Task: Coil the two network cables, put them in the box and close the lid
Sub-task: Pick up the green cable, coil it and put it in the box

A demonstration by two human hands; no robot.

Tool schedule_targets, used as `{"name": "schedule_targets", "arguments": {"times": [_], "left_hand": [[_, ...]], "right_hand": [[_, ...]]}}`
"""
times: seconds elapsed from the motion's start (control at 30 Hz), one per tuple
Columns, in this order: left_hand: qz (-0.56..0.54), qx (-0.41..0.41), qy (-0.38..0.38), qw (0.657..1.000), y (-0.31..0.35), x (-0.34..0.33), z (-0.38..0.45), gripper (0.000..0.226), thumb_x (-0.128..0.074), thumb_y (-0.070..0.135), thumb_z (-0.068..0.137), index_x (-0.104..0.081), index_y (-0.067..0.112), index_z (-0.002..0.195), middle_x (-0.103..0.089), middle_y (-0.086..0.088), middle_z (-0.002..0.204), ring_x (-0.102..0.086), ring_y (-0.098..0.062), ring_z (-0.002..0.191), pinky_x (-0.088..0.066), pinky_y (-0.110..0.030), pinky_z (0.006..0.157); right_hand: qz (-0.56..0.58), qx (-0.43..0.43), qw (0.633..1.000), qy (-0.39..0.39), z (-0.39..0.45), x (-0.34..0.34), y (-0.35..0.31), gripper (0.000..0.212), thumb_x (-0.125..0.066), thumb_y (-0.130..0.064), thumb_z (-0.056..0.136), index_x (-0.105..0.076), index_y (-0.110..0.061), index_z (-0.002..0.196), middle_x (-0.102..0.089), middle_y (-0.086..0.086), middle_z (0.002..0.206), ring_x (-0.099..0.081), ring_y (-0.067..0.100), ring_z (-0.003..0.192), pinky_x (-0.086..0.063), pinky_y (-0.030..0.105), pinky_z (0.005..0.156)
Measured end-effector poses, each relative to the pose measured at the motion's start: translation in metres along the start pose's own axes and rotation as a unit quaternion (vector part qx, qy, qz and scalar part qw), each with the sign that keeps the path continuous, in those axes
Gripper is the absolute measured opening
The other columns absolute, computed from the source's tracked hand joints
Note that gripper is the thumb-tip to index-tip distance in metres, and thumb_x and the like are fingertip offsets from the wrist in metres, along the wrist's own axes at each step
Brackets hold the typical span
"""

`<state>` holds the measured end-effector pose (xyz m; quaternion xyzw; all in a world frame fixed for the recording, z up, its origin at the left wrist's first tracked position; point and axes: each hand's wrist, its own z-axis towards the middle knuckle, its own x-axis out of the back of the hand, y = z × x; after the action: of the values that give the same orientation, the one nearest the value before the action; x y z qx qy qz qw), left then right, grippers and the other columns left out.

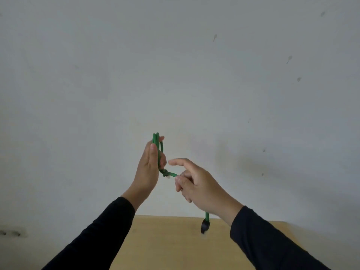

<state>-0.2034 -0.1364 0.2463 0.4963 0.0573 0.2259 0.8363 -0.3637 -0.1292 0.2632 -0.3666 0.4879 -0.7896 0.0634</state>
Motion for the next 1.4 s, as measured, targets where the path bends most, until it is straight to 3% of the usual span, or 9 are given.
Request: {"name": "schedule_targets", "arguments": {"times": [0.13,0.27,0.47,0.6,0.7,0.8,1.0,1.13,1.4], "left_hand": [[-0.011,0.005,-0.029,1.000,-0.001,-0.010,-0.013,0.041,-0.020,0.044,0.098,-0.053,0.028,0.119,-0.043,0.002,0.062,-0.044,-0.006,0.057,-0.041,-0.013,0.062],[-0.075,0.028,-0.094,0.992,-0.001,-0.017,-0.025,0.040,-0.024,0.044,0.099,-0.060,0.028,0.111,-0.055,0.000,0.070,-0.056,-0.015,0.068,-0.048,-0.028,0.066],[-0.083,0.052,-0.113,0.989,0.004,-0.017,-0.037,0.040,-0.026,0.029,0.102,-0.057,0.014,0.081,-0.043,0.000,0.064,-0.040,-0.012,0.059,-0.038,-0.013,0.055],[-0.126,0.101,-0.158,0.974,0.006,-0.021,-0.043,0.046,-0.025,0.029,0.102,-0.066,0.019,0.082,-0.030,0.007,0.055,-0.027,-0.010,0.050,-0.029,-0.017,0.047],[-0.160,0.126,-0.183,0.962,0.006,-0.021,-0.042,0.048,-0.025,0.033,0.102,-0.067,0.012,0.092,-0.023,0.005,0.056,-0.021,-0.013,0.050,-0.023,-0.020,0.046],[-0.188,0.142,-0.197,0.952,0.007,-0.018,-0.040,0.050,-0.026,0.036,0.101,-0.068,0.013,0.087,-0.022,0.006,0.056,-0.020,-0.012,0.048,-0.023,-0.019,0.045],[-0.043,0.073,-0.101,0.991,0.003,-0.022,-0.048,0.046,-0.031,0.048,0.094,-0.063,0.016,0.086,-0.048,0.009,0.063,-0.042,-0.008,0.055,-0.036,-0.018,0.053],[0.047,0.033,-0.088,0.994,-0.007,-0.023,-0.049,0.026,-0.035,0.037,0.097,-0.059,0.030,0.090,-0.045,0.011,0.065,-0.041,-0.003,0.054,-0.036,-0.017,0.052],[-0.042,0.111,-0.083,0.989,-0.010,-0.011,-0.036,0.036,-0.035,0.029,0.100,-0.064,0.015,0.084,-0.040,0.007,0.061,-0.029,-0.008,0.050,-0.028,-0.020,0.047]], "right_hand": [[0.157,-0.030,0.986,-0.056,0.000,0.010,-0.009,0.034,-0.033,-0.005,0.090,-0.066,-0.003,0.095,-0.061,0.005,0.073,-0.050,0.016,0.053,-0.044,0.026,0.059],[0.194,0.003,0.975,-0.107,-0.002,0.015,-0.011,0.039,-0.029,0.007,0.088,-0.063,0.001,0.106,-0.064,0.008,0.079,-0.055,0.016,0.061,-0.049,0.028,0.066],[0.094,0.055,0.993,0.052,0.003,0.022,-0.010,0.014,-0.056,-0.012,0.091,-0.069,-0.011,0.085,-0.062,-0.014,0.064,-0.055,0.001,0.056,-0.044,0.016,0.061],[0.101,0.058,0.981,0.157,0.014,0.022,0.012,0.011,-0.060,-0.011,0.088,-0.066,-0.002,0.085,-0.058,-0.008,0.094,-0.063,0.014,0.086,-0.055,0.020,0.071],[0.106,0.041,0.985,0.132,0.015,0.025,0.021,0.019,-0.061,-0.018,0.088,-0.065,0.000,0.090,-0.058,-0.003,0.110,-0.061,0.016,0.096,-0.052,0.016,0.074],[0.160,0.061,0.983,0.070,0.015,0.028,0.018,0.019,-0.055,-0.012,0.091,-0.064,0.005,0.088,-0.064,0.011,0.088,-0.064,0.014,0.072,-0.052,0.023,0.072],[0.062,0.040,0.985,0.155,0.012,0.026,0.019,0.016,-0.057,-0.023,0.090,-0.067,-0.012,0.084,-0.065,-0.007,0.064,-0.060,0.010,0.058,-0.048,0.020,0.060],[0.065,-0.050,0.985,0.153,0.014,0.023,0.022,0.022,-0.049,-0.025,0.095,-0.066,-0.013,0.087,-0.069,0.005,0.084,-0.067,0.019,0.076,-0.052,0.031,0.074],[0.309,-0.021,0.922,0.234,0.016,0.036,0.020,0.024,-0.040,-0.023,0.098,-0.060,-0.015,0.110,-0.072,0.004,0.086,-0.064,0.016,0.087,-0.045,0.028,0.071]]}}
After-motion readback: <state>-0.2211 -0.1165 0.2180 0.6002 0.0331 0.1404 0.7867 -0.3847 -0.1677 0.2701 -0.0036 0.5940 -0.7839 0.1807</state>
